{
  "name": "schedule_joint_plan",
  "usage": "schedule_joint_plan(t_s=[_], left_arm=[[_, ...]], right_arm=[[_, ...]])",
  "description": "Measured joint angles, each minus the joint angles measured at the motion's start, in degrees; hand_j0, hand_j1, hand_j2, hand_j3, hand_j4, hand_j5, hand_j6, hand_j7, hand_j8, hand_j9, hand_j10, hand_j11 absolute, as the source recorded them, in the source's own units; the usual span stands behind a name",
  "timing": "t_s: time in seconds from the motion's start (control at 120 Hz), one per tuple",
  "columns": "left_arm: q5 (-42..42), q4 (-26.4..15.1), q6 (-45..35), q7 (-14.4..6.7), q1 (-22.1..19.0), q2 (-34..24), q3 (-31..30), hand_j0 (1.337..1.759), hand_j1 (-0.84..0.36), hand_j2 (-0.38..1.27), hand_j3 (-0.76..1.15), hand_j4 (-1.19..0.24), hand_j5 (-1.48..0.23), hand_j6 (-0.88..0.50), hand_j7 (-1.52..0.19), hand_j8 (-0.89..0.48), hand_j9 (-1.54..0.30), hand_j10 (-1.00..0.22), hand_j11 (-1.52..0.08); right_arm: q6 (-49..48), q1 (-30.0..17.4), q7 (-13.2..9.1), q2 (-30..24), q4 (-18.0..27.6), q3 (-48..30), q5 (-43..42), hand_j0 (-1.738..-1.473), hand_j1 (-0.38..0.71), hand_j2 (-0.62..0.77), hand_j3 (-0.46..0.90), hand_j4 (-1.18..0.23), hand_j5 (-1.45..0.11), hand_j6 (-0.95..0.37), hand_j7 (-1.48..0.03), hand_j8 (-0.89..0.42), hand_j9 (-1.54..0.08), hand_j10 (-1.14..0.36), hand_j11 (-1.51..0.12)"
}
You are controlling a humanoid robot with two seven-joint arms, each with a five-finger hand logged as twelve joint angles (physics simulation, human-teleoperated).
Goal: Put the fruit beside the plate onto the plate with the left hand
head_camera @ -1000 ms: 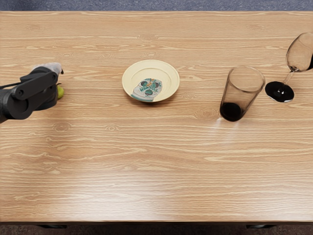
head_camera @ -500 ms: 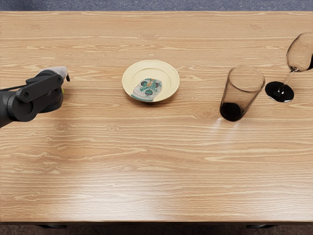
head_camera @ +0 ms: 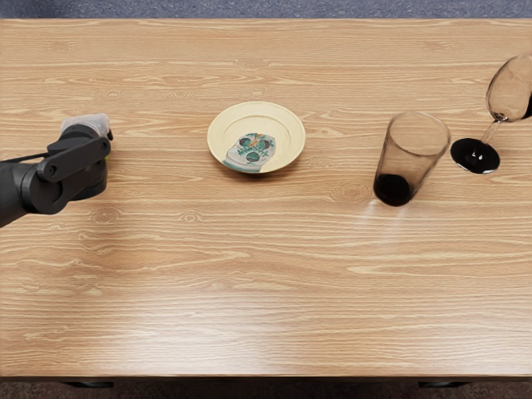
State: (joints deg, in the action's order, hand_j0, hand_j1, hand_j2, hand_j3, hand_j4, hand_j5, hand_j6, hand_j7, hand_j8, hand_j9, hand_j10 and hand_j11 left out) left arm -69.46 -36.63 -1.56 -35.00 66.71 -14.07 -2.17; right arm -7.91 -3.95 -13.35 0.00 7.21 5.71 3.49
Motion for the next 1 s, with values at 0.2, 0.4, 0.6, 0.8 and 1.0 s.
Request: schedule_joint_plan(t_s=[0.2, 0.4, 0.6, 0.8, 1.0], left_arm=[[0.1, 0.1, -0.1, 0.0, -0.6, 0.3, -0.2, 1.658, -0.19, 0.09, 0.00, -0.45, -0.58, -0.45, -0.58, -0.45, -0.58, -0.45, -0.58], [-0.1, 0.2, 0.1, 0.0, -0.9, 0.4, -0.3, 1.658, -0.25, 0.11, 0.00, -0.53, -0.63, -0.53, -0.63, -0.48, -0.65, -0.51, -0.65], [-0.3, 0.1, 0.6, -0.2, -0.8, 1.2, -1.3, 1.680, -0.33, 0.08, 0.29, -0.62, -0.73, -0.49, -0.74, -0.41, -0.76, -0.61, -0.75], [0.5, -0.6, 1.7, -0.1, 0.8, 1.3, -1.2, 1.657, -0.31, 0.31, 0.01, -0.66, -0.86, -0.53, -0.85, -0.44, -0.86, -0.67, -0.85], [1.7, -6.4, 5.1, 0.0, 5.8, -1.3, -0.8, 1.657, -0.32, 0.39, 0.00, -0.68, -0.90, -0.53, -0.89, -0.44, -0.90, -0.66, -0.89]], right_arm=[[0.0, 0.0, 0.0, 0.0, 0.0, 0.0, 0.0, -1.658, -0.35, 0.00, 0.00, 0.00, 0.00, 0.00, 0.00, 0.00, 0.00, 0.00, 0.00], [0.0, 0.0, 0.0, 0.0, 0.0, 0.0, 0.0, -1.658, -0.35, 0.00, 0.00, 0.00, 0.00, 0.00, 0.00, 0.00, 0.00, 0.00, 0.00], [0.0, 0.0, 0.0, 0.0, 0.0, 0.0, 0.0, -1.658, -0.35, 0.00, 0.00, 0.00, 0.00, 0.00, 0.00, 0.00, 0.00, 0.00, 0.00], [0.0, 0.0, 0.0, 0.0, 0.0, 0.0, 0.0, -1.658, -0.35, 0.00, 0.00, 0.00, 0.00, 0.00, 0.00, 0.00, 0.00, 0.00, 0.00], [0.0, 0.0, 0.0, 0.0, 0.0, 0.0, 0.0, -1.658, -0.35, 0.00, 0.00, 0.00, 0.00, 0.00, 0.00, 0.00, 0.00, 0.00, 0.00]])
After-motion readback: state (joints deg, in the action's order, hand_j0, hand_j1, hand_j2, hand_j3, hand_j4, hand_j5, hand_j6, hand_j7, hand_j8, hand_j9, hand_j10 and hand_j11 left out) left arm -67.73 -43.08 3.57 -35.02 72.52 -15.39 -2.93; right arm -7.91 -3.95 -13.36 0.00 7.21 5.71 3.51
